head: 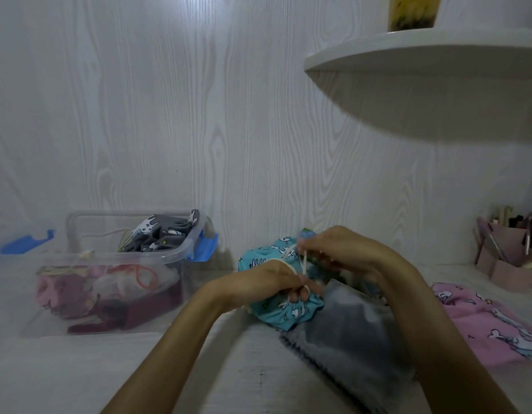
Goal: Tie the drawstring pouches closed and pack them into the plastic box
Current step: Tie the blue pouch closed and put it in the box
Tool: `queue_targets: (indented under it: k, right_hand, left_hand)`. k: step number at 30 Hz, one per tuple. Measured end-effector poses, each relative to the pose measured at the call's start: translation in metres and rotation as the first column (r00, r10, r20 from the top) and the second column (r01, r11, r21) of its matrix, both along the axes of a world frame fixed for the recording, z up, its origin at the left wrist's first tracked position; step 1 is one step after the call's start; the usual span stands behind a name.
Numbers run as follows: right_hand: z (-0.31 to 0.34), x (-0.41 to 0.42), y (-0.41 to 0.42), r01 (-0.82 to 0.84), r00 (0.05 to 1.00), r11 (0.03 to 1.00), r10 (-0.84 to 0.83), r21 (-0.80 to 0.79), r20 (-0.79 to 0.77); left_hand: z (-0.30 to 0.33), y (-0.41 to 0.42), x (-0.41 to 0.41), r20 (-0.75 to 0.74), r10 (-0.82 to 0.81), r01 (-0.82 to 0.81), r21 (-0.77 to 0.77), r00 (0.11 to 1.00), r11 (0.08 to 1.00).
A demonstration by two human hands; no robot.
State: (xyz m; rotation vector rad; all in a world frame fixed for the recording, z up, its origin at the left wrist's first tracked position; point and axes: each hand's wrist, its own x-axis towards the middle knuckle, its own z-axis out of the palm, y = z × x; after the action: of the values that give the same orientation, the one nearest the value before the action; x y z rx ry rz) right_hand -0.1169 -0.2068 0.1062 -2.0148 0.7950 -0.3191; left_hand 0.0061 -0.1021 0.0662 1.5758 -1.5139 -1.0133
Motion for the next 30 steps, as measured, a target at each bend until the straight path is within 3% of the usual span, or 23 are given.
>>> queue_targets:
  k: [3,5,7,9,10,12,14,17,22,27,30]
  right_hand:
    - [0.002,-0.003,-0.01,-0.087,0.938,0.902,-0.069,0.423,0.34]
    - [0.008,-0.015,-0.021,-0.057,0.869,0.852,-0.215,0.521,0.446]
    - [0.014,-0.032,-0.026,0.166,0.877,0.923,-0.299,0.348,0.375]
    - [0.013,-0.045,-0.034,0.372,0.927,0.924,-0.365,-0.093,0.081]
    - [0.011,-0.049,-0.039,0.372,0.915,0.878,-0.402,-0.303,-0.042]
    - [0.011,-0.048,-0.039,0.332,0.922,0.808,-0.386,-0.488,-0.013]
    - [0.018,-0.045,-0.025,0.196,0.98,0.865,-0.158,-0.461,0.12]
    - [0.022,-0.03,-0.001,-0.108,0.993,0.91,0.115,-0.399,-0.005]
    - [0.007,-0.007,0.01,-0.14,0.985,0.876,0.077,-0.462,-0.153]
    - [0.01,-0.017,0.004,-0.047,0.998,0.915,0.022,-0.401,-0.066]
    - [0.02,-0.026,0.007,-0.18,0.984,0.943,0.172,-0.281,-0.054]
  left_hand:
    - [0.005,0.001,0.006,-0.22,0.094,-0.095,0.006,0.971,0.995]
    - [0.006,0.001,0.009,-0.246,0.118,-0.119,0.011,0.962,0.993]
    - [0.006,0.001,0.012,-0.238,0.143,-0.147,0.003,0.961,0.989]
    - [0.007,0.001,0.013,-0.209,0.151,-0.156,-0.008,0.966,0.988]
    - [0.008,0.001,0.012,-0.184,0.16,-0.164,-0.008,0.97,0.986]
    - [0.01,0.001,0.008,-0.145,0.187,-0.189,0.0,0.972,0.982]
    - [0.01,0.0,0.007,-0.128,0.202,-0.204,0.002,0.971,0.979]
    - [0.01,0.0,0.007,-0.17,0.247,-0.247,0.021,0.954,0.969]
    - [0.011,-0.001,0.012,-0.162,0.32,-0.319,0.032,0.934,0.947]
    - [0.013,0.009,0.023,-0.158,0.27,-0.276,-0.017,0.95,0.961]
    - [0.013,0.012,0.025,-0.277,0.274,-0.295,-0.039,0.921,0.955]
